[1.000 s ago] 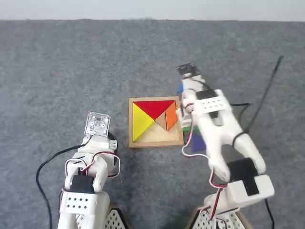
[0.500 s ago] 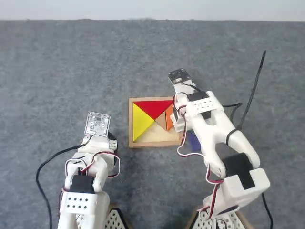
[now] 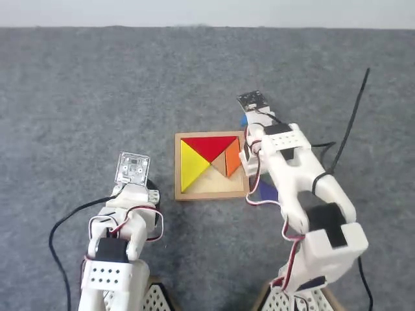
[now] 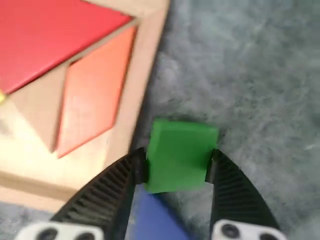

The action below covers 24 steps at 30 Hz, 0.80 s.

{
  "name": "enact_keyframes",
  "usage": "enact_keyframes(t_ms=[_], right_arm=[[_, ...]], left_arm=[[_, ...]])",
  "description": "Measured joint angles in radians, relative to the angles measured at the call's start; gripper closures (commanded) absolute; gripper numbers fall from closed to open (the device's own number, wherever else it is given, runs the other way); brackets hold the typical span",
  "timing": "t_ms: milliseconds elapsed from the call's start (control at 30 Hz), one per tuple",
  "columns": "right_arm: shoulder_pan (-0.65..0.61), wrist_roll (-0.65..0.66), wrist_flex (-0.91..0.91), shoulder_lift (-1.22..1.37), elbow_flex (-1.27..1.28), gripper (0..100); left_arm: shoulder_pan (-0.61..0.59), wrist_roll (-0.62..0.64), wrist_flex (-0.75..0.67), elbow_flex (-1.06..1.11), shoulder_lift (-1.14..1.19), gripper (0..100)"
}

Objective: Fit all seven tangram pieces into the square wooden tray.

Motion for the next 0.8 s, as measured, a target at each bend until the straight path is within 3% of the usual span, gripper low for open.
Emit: enact_keyframes(t_ms=[467, 667, 800], right_arm=[[0.049, 0.04, -0.002, 0.035, -0.023, 80.5], [0.074, -0.012, 0.005, 0.063, -0.058, 94.6], [0.094, -0.021, 0.015, 0.072, -0.074, 93.6]], left_arm=[[0.0, 0.0, 0.0, 0.0, 0.0, 98], [0.0, 0.0, 0.0, 0.0, 0.0, 98], [0.0, 0.0, 0.0, 0.0, 0.0, 98]])
